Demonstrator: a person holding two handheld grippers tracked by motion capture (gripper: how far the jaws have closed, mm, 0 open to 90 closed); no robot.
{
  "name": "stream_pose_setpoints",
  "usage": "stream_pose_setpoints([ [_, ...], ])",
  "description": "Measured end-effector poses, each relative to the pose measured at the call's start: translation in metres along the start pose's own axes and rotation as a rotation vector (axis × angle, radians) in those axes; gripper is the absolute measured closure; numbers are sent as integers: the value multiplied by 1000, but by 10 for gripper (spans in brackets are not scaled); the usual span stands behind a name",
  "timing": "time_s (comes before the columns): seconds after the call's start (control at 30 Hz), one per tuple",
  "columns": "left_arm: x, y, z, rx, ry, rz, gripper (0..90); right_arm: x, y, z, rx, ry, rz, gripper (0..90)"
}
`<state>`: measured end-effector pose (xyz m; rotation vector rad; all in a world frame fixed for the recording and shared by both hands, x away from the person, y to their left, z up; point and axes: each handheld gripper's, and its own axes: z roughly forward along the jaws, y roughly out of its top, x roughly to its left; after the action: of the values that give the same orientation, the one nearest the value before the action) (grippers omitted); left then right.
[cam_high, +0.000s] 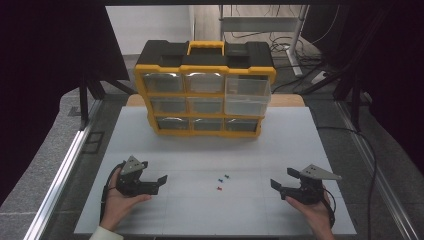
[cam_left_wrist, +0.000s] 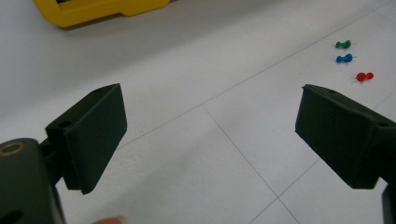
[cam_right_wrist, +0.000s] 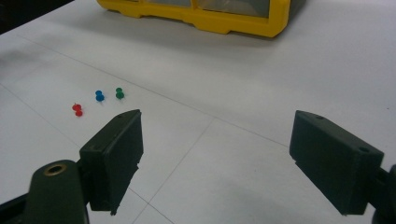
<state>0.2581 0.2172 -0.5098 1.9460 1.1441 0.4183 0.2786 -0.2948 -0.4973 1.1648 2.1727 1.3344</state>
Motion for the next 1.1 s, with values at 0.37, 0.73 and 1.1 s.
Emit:
stream_pose_setpoints([
  [0.37,1,-3,-1,1,-1,0,92,0,1,3,10,-10,-5,192],
  [0.73,0,-6,-3,0,14,4,93,0,2,4,8,-2,-10,202],
  [1.1,-2,-7,-1,6,12,19,96,10,12,13,9,38,-44,222],
])
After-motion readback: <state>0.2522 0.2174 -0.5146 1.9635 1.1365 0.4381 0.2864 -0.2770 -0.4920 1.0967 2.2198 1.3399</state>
